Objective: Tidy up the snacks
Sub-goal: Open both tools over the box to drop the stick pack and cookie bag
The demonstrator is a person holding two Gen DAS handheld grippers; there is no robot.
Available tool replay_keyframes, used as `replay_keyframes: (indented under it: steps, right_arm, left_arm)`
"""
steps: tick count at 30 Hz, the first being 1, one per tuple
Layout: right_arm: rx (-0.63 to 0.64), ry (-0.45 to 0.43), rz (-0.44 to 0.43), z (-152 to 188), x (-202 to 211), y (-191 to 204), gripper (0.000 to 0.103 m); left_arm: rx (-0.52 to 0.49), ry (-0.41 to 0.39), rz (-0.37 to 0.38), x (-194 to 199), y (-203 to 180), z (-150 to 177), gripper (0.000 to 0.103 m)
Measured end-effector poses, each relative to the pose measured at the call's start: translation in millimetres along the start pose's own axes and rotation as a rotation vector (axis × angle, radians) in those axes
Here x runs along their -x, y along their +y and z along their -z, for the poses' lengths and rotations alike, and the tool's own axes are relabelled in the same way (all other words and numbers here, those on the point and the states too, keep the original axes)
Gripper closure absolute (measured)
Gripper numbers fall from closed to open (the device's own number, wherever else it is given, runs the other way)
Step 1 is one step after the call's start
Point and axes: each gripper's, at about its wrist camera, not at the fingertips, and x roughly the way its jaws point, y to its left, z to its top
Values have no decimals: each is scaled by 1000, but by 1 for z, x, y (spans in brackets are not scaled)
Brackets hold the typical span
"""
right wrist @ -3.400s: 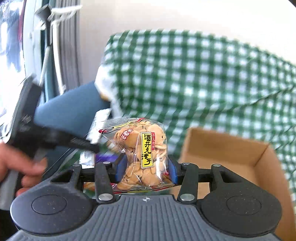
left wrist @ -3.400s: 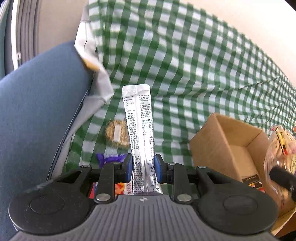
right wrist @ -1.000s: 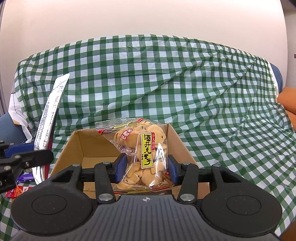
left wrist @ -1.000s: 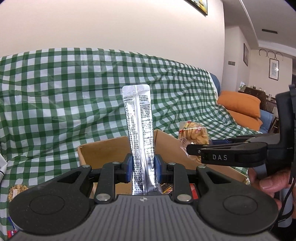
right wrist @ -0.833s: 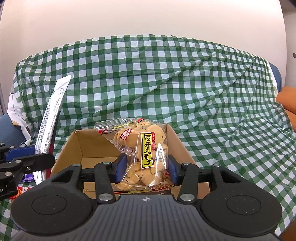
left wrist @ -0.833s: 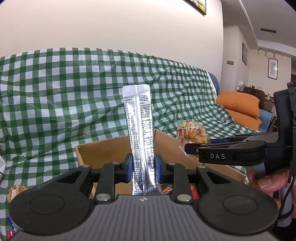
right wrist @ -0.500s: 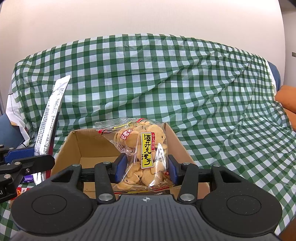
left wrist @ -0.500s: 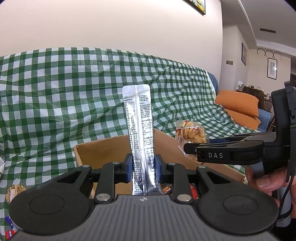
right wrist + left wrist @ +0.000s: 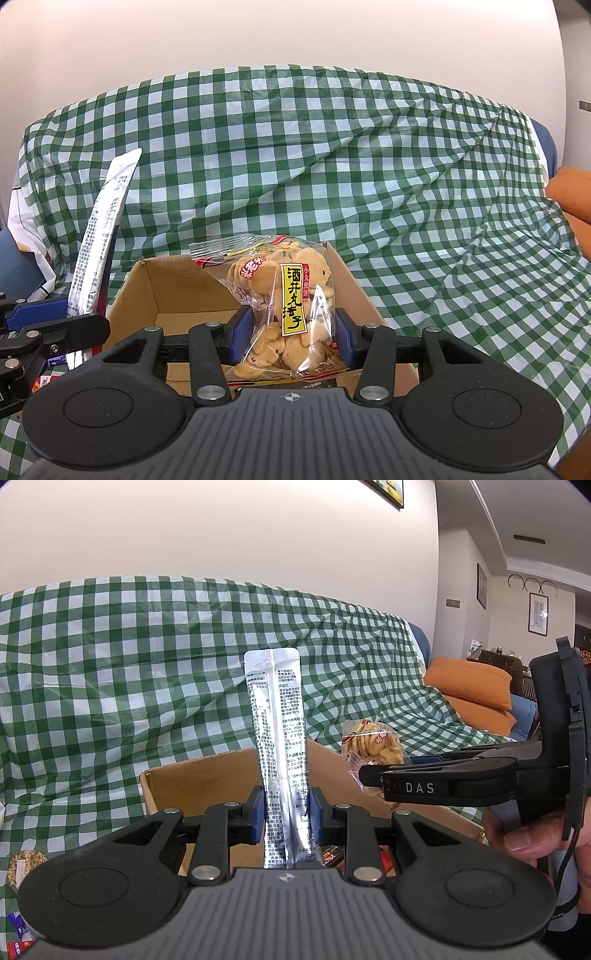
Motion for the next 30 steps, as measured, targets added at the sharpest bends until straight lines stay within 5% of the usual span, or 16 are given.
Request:
replay_keyframes:
  steps: [20,23,25,30]
  right_arm:
    - [4,5,6,1,-1,0,54]
    - [3,24,3,2,-3,0,52]
    - [7,48,16,3,-7,0,35]
    - [-6,40,44,3,-7,-4,31]
  left_arm:
    - [10,-2,30,-3,0,-3,75]
    - [12,34,60,-7,-3,-1,59]
    - [-20,24,49,-7,-7,0,54]
    - [-9,21,40,-9,-5,-1,54]
